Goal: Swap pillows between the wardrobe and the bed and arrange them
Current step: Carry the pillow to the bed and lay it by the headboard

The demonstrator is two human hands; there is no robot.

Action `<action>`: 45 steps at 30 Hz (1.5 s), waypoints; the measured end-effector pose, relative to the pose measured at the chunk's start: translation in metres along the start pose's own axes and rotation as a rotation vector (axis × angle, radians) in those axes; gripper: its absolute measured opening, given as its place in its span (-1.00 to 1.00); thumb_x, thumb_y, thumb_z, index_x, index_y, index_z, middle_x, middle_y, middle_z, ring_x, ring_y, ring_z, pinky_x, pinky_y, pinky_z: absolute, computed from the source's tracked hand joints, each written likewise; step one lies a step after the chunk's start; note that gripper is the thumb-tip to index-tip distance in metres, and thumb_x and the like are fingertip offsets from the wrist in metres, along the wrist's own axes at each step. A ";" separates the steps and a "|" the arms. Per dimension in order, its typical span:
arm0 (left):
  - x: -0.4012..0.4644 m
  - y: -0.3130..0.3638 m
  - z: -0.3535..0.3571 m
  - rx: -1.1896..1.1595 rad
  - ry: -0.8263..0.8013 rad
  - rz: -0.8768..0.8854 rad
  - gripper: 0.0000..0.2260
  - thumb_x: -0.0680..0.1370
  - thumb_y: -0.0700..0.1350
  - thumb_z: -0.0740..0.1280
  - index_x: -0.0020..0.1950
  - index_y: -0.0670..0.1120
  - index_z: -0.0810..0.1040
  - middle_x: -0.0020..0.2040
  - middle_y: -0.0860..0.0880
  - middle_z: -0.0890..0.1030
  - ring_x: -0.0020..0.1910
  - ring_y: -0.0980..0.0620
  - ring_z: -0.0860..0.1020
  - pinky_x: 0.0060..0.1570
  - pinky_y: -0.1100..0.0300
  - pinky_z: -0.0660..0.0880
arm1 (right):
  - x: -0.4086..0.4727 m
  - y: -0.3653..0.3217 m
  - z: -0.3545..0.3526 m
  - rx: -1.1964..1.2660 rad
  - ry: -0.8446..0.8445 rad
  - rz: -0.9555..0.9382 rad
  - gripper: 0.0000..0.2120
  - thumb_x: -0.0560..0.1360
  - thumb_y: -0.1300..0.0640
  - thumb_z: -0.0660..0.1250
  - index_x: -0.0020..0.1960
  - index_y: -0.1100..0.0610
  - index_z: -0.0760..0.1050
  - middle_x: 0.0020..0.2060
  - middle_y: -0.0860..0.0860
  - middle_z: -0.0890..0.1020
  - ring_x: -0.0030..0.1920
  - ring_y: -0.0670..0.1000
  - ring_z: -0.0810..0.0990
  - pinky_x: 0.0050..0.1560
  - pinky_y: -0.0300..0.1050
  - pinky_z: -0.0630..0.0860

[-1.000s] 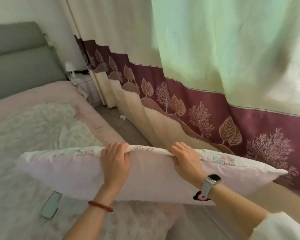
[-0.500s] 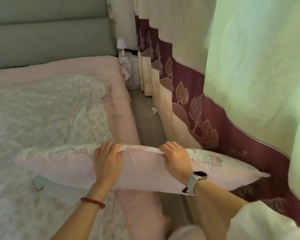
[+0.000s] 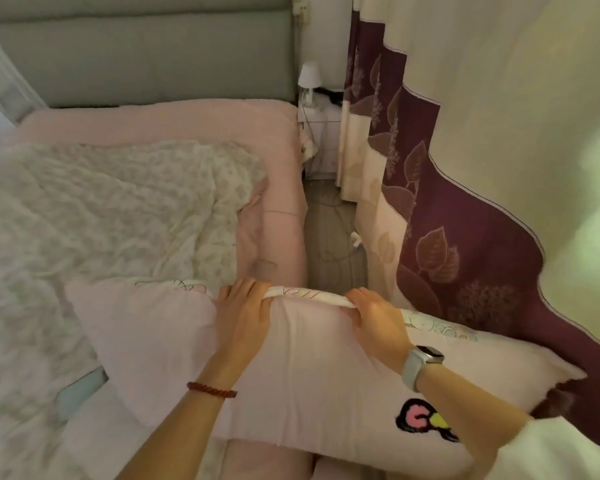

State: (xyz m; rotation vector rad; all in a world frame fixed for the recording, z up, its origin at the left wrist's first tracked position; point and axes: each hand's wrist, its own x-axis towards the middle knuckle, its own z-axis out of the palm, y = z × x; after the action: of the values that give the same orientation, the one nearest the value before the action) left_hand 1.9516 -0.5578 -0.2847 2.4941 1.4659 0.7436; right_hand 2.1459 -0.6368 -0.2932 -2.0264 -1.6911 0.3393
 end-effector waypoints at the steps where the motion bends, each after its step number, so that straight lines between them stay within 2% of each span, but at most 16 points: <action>1: 0.020 -0.005 0.002 -0.004 0.006 0.003 -0.72 0.40 -0.16 0.08 -0.20 -0.21 0.57 -0.31 -0.13 0.59 -0.27 -0.14 0.53 -0.23 0.09 0.25 | 0.024 0.003 -0.002 0.015 -0.020 -0.001 -0.86 0.49 0.28 0.19 0.01 0.17 0.48 -0.11 0.12 0.59 -0.08 0.15 0.53 -0.22 -0.09 0.33; 6: 0.119 -0.024 -0.001 -0.023 0.136 -0.075 -0.74 0.41 -0.15 0.13 -0.18 -0.21 0.59 -0.31 -0.13 0.60 -0.28 -0.07 0.47 -0.26 0.11 0.25 | 0.157 0.001 -0.019 0.120 -0.044 -0.096 -0.89 0.48 0.27 0.22 -0.03 0.20 0.49 -0.13 0.17 0.63 -0.12 0.23 0.57 -0.19 0.06 0.47; 11: 0.239 -0.037 0.000 0.046 0.236 -0.069 -0.74 0.40 -0.16 0.14 -0.14 -0.21 0.60 -0.29 -0.13 0.61 -0.27 -0.07 0.49 -0.25 0.13 0.23 | 0.289 0.004 -0.033 0.171 0.002 -0.160 -0.90 0.49 0.26 0.24 -0.02 0.23 0.50 -0.13 0.20 0.64 -0.12 0.24 0.58 -0.17 0.07 0.47; 16: 0.351 -0.060 0.017 0.121 0.286 -0.085 -0.72 0.38 -0.18 0.11 -0.16 -0.22 0.60 -0.34 -0.12 0.59 -0.36 -0.13 0.54 -0.27 0.12 0.22 | 0.416 0.017 -0.034 0.210 -0.016 -0.259 -0.86 0.52 0.22 0.22 0.02 0.24 0.49 -0.07 0.20 0.63 -0.06 0.22 0.57 -0.06 0.09 0.47; 21: 0.453 -0.074 0.038 0.174 0.361 -0.169 -0.68 0.35 -0.19 0.08 -0.16 -0.26 0.60 -0.33 -0.16 0.60 -0.35 -0.15 0.56 -0.26 0.11 0.22 | 0.540 0.028 -0.038 0.227 -0.006 -0.370 -0.84 0.52 0.20 0.24 0.04 0.24 0.49 -0.06 0.21 0.63 -0.07 0.23 0.58 -0.13 0.05 0.45; 25: 0.516 -0.089 0.049 0.164 0.379 -0.216 -0.67 0.37 -0.17 0.07 -0.17 -0.28 0.59 -0.32 -0.19 0.60 -0.32 -0.17 0.56 -0.25 0.11 0.21 | 0.620 0.030 -0.043 0.208 -0.011 -0.434 -0.88 0.48 0.26 0.26 -0.01 0.25 0.51 -0.12 0.20 0.63 -0.10 0.23 0.58 -0.18 0.03 0.44; 29: 0.578 -0.114 0.069 0.153 0.388 -0.281 -0.75 0.39 -0.22 0.14 -0.16 -0.27 0.58 -0.31 -0.18 0.59 -0.31 -0.18 0.56 -0.23 0.10 0.25 | 0.699 0.034 -0.038 0.215 -0.020 -0.526 -0.89 0.45 0.32 0.25 -0.04 0.25 0.49 -0.13 0.17 0.62 -0.11 0.21 0.56 -0.22 0.08 0.47; 34: 0.682 -0.163 0.096 0.186 0.393 -0.309 -0.83 0.38 -0.27 0.21 -0.15 -0.24 0.58 -0.29 -0.16 0.60 -0.27 -0.18 0.55 -0.22 0.09 0.24 | 0.813 0.037 -0.018 0.217 -0.015 -0.533 -0.89 0.46 0.32 0.23 -0.04 0.24 0.50 -0.13 0.17 0.62 -0.11 0.20 0.56 -0.18 0.09 0.49; 37: 0.757 -0.212 0.116 0.202 0.372 -0.323 -0.85 0.33 -0.31 0.27 -0.16 -0.22 0.59 -0.29 -0.16 0.60 -0.28 -0.18 0.55 -0.23 -0.01 0.37 | 0.894 0.034 0.007 0.205 -0.017 -0.520 -0.91 0.48 0.28 0.23 -0.05 0.23 0.49 -0.14 0.16 0.62 -0.12 0.19 0.55 -0.20 0.07 0.47; 40: 0.833 -0.265 0.132 0.194 0.351 -0.333 -0.87 0.33 -0.30 0.28 -0.18 -0.21 0.59 -0.30 -0.15 0.61 -0.30 -0.18 0.55 -0.26 -0.02 0.42 | 0.980 0.021 0.036 0.188 -0.028 -0.476 -0.91 0.49 0.25 0.24 -0.06 0.22 0.50 -0.14 0.15 0.62 -0.11 0.19 0.55 -0.16 0.03 0.41; 45: 0.938 -0.336 0.126 0.239 0.451 -0.377 -0.86 0.32 -0.31 0.28 -0.19 -0.21 0.59 -0.27 -0.15 0.63 -0.27 -0.19 0.55 -0.18 0.02 0.34 | 1.094 -0.026 0.054 0.173 0.009 -0.484 -0.87 0.47 0.29 0.20 -0.03 0.21 0.49 -0.11 0.14 0.61 -0.07 0.20 0.54 -0.21 -0.02 0.39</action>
State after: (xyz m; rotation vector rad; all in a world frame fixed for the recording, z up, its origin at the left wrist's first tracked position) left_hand 2.1256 0.4272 -0.2015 2.1775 2.2148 1.1606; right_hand 2.3253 0.4408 -0.2053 -1.4361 -1.9981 0.2946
